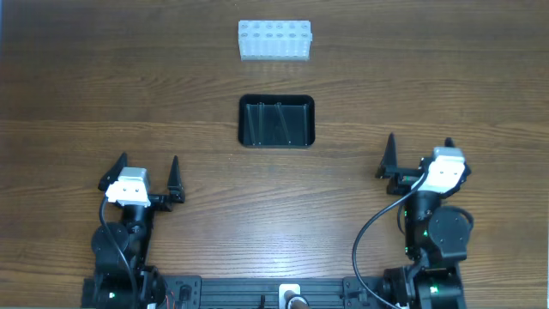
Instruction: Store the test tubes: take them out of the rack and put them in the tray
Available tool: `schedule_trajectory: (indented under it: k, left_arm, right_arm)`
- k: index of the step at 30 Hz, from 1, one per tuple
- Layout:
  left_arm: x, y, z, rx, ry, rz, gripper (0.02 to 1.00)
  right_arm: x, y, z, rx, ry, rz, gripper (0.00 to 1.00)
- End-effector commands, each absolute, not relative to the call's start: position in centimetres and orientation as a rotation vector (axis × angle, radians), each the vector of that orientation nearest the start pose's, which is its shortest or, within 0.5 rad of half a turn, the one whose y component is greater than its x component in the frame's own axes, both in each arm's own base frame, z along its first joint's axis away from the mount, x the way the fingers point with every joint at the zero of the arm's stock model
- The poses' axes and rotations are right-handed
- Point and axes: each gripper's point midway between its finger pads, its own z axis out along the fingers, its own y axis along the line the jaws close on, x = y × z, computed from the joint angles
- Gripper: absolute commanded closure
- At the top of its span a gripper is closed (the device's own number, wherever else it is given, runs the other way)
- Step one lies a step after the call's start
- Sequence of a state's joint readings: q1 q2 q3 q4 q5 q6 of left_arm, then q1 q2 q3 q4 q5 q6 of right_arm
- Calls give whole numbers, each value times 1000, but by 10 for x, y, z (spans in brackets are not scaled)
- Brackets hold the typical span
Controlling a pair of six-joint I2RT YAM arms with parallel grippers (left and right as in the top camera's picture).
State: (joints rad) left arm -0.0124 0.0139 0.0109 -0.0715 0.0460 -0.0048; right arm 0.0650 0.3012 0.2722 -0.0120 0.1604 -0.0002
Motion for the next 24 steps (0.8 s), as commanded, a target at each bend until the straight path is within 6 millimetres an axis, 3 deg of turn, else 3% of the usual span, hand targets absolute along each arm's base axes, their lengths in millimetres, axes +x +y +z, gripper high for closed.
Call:
schedule_trajectory:
  k: [1,14,24]
  left_arm:
    - [246,-11,157,33,1646,-65,18]
    - [246,-11,157,33,1646,-65,18]
    - [246,-11,157,33,1646,-65,18]
  right_arm:
    - [252,-16,217,100,1550,-92,9]
    - [245,-17,173,99,1575,-96,7]
    - [243,-30,163,146,1615,-168,9]
